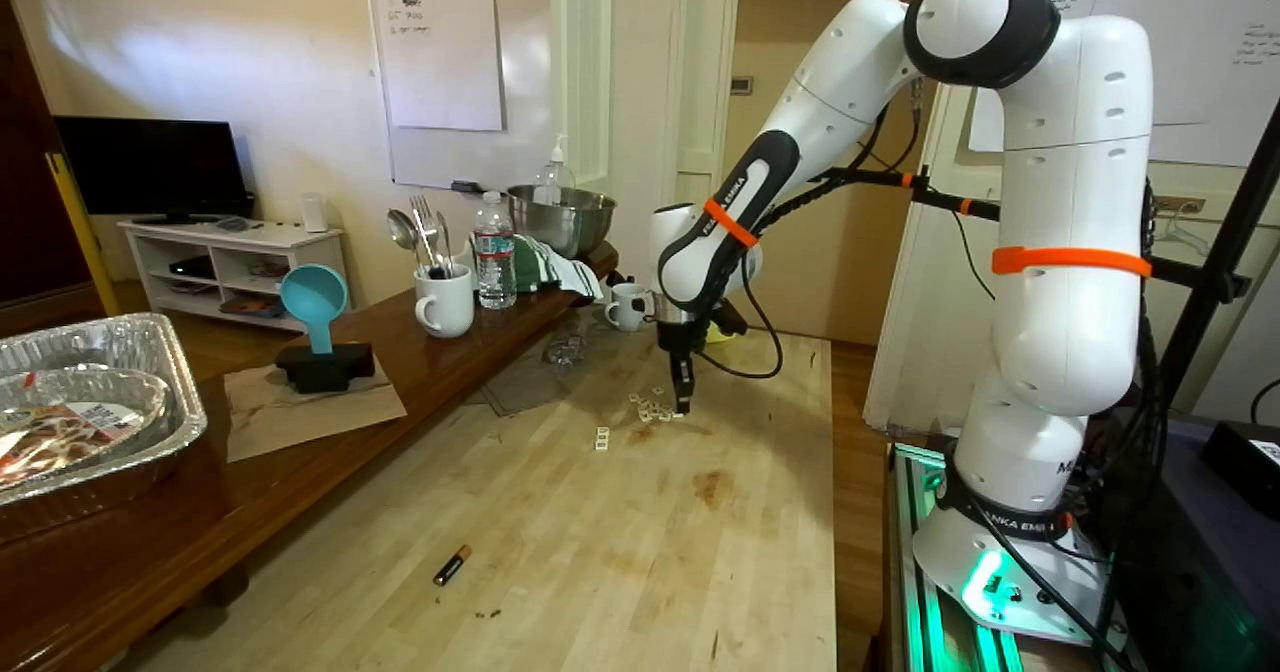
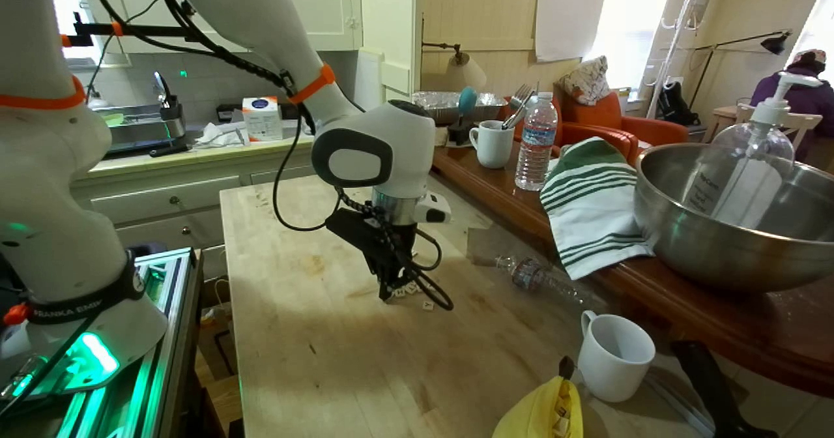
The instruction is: Move the letter pieces on the table
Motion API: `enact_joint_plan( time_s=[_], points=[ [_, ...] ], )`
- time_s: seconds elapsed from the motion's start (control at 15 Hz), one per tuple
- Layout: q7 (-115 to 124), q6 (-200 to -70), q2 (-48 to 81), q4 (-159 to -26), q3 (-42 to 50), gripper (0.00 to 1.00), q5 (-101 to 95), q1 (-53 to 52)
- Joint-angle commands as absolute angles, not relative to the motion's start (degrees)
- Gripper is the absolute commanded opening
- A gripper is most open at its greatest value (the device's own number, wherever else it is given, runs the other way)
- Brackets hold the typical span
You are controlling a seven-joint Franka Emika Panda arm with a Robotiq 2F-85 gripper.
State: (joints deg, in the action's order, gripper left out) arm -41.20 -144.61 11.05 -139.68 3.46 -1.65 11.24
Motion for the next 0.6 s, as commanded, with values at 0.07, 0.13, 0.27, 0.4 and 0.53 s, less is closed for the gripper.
enact_joint_plan(
  time_s=[0.07, 0.13, 0.27, 0.4, 0.53],
  points=[
    [-36.6, -144.0, 12.7, -138.7, 4.3, 0.00, -3.7, 10.2],
    [-35.5, -143.3, 12.5, -138.7, 4.4, 0.00, -4.5, 10.1],
    [-34.3, -141.3, 11.9, -138.6, 4.4, 0.00, -5.9, 9.9],
    [-34.2, -138.2, 11.5, -138.3, 4.1, 0.00, -6.4, 9.9],
    [-32.9, -136.6, 11.3, -138.2, 4.1, 0.00, -7.1, 9.5]
  ],
)
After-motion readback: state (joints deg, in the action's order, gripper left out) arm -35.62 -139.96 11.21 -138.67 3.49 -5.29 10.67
